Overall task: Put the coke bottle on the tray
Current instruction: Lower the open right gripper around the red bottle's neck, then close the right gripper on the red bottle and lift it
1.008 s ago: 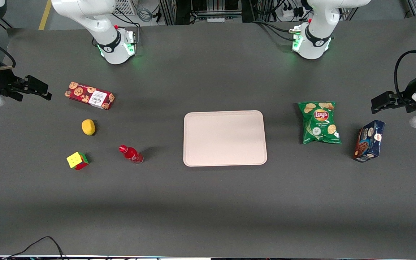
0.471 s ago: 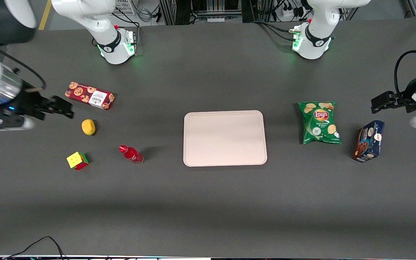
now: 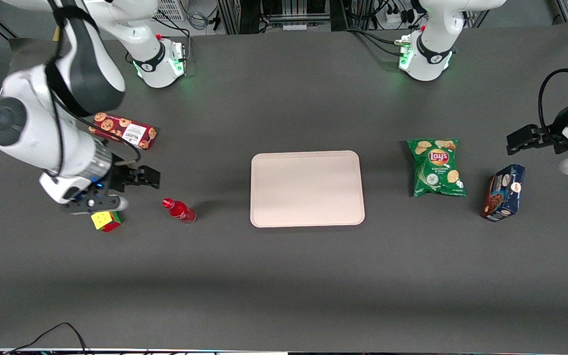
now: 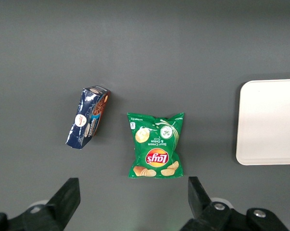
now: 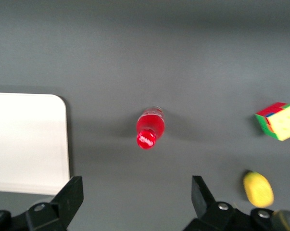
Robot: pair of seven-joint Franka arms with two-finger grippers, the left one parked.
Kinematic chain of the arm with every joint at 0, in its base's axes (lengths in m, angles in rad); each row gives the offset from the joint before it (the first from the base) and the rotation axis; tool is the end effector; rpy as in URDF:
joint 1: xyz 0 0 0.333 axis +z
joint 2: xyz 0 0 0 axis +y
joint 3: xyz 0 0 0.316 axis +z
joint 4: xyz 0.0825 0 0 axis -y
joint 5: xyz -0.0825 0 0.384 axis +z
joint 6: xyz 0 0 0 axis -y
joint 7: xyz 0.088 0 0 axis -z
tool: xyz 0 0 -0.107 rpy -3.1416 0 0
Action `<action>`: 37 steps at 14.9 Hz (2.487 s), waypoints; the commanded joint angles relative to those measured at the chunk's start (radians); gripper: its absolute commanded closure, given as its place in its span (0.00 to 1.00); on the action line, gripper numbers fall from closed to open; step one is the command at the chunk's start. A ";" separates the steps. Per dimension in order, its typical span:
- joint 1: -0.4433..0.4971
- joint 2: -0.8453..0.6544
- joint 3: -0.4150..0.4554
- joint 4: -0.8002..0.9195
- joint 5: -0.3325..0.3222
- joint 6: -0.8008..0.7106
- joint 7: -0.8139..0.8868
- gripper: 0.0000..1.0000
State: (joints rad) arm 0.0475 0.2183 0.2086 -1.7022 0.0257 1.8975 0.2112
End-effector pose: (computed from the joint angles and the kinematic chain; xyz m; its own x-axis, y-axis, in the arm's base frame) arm 0.6044 0.1510 0.4634 0.9989 0.0330 -0.0329 0.0309 -0.9975 -0.0635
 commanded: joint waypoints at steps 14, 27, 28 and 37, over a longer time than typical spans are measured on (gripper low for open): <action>0.017 0.119 0.003 -0.223 -0.112 0.344 0.033 0.00; 0.031 0.127 0.003 -0.214 -0.113 0.362 0.033 0.86; 0.031 0.127 0.003 -0.214 -0.113 0.362 0.033 0.99; 0.032 -0.002 0.038 -0.171 -0.107 0.166 0.052 1.00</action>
State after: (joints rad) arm 0.0718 0.2940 0.2184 -1.9026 -0.0695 2.1786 0.2170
